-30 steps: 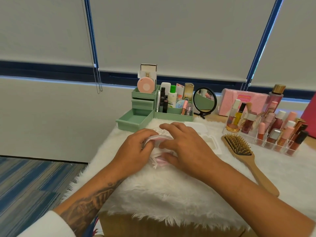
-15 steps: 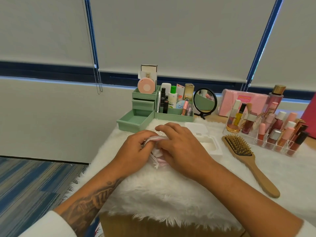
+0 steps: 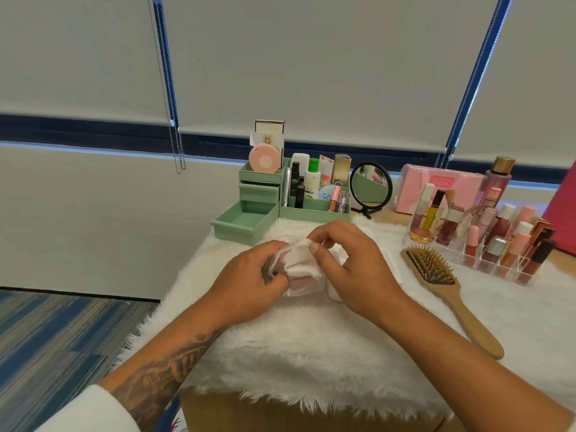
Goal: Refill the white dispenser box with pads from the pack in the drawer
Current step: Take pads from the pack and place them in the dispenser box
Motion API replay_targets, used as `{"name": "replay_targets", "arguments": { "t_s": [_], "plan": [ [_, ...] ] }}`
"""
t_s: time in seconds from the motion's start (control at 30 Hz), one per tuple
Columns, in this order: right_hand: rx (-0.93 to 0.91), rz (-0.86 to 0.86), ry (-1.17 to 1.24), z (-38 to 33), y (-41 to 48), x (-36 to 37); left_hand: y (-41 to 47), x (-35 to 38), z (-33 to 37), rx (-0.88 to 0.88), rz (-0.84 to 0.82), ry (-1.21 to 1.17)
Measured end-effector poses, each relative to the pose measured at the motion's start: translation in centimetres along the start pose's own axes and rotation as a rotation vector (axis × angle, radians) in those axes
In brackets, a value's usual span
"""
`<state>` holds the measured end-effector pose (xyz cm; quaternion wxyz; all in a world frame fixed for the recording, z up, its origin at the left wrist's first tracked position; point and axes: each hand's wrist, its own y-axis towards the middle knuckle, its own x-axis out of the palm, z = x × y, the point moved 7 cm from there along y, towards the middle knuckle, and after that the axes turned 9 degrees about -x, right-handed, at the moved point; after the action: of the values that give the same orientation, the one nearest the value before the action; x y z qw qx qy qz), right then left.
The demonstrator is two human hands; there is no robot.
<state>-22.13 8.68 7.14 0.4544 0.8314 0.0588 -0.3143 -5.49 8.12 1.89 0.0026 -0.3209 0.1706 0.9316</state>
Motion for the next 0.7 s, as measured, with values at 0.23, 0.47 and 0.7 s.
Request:
{"name": "replay_targets", "arguments": {
  "t_s": [0.23, 0.47, 0.7],
  "plan": [
    [0.068, 0.062, 0.065, -0.1, -0.2, 0.0, -0.2, -0.5, 0.4, 0.047, 0.046, -0.01],
    [0.095, 0.045, 0.144, -0.1, -0.2, 0.1, 0.1, -1.1, 1.2, 0.181, 0.134, -0.101],
    [-0.013, -0.126, -0.051, -0.7, -0.4, 1.0, 0.0, -0.7, 1.0, 0.167, 0.084, -0.11]
  ]
}}
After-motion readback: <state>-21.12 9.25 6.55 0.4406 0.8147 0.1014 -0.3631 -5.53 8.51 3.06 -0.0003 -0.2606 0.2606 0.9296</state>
